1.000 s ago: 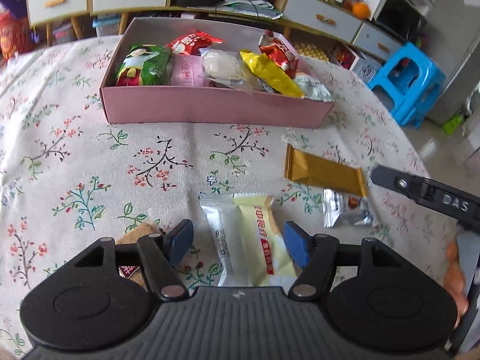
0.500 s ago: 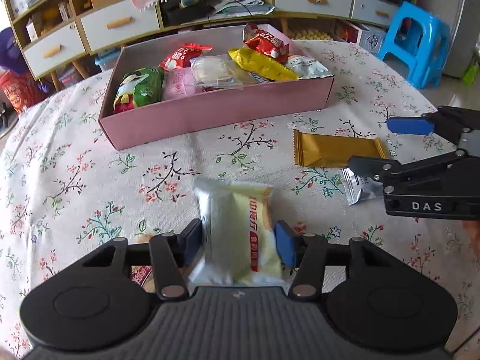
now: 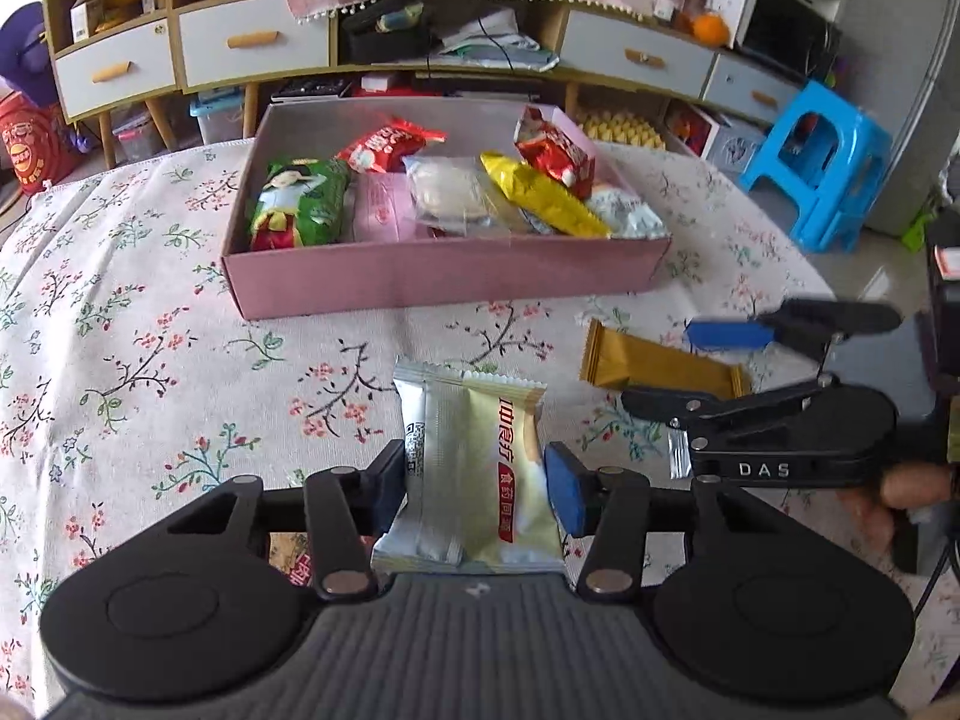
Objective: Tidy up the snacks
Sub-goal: 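Grasp white-yellow wafer packet with left tool while right tool grasps gold bar, then carry wafer packet with left tool while right tool carries gold bar over box, then open both tools to release wafer packet and gold bar into box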
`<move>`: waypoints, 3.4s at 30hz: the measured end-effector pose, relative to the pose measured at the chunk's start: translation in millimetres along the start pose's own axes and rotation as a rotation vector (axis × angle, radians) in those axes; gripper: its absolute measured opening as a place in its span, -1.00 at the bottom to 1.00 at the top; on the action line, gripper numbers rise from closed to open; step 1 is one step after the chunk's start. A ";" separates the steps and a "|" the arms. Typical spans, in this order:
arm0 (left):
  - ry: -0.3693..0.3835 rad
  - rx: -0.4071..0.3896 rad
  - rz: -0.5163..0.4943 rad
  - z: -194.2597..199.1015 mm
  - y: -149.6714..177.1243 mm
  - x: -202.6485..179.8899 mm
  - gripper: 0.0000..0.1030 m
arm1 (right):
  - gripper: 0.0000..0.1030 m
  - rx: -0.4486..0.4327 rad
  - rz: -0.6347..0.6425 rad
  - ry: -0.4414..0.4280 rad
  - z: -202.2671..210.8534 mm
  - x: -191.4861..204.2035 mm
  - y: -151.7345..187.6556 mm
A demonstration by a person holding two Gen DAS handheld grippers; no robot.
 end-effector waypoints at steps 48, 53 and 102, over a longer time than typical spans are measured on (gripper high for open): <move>0.080 -0.066 0.194 26.9 1.3 30.7 -0.11 | -0.46 -0.255 -0.731 -0.023 78.1 7.9 36.6; 0.084 -0.084 0.217 29.5 -0.6 37.7 -0.11 | -0.46 -0.294 -0.751 -0.043 84.8 7.5 31.0; -0.123 -0.206 0.137 -31.4 -102.9 57.4 0.06 | -0.36 -0.242 -0.686 -0.083 -37.1 -21.1 -116.9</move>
Point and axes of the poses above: each gripper's, at about its wrist camera, not at the fingertips, and z roughly against the way its jaws point, x to its left, y to its underside, the point moved 2 cm from there along -z, roughly the way its jaws point, and after that the axes turned 3 degrees about -x, right-handed, at the moved point
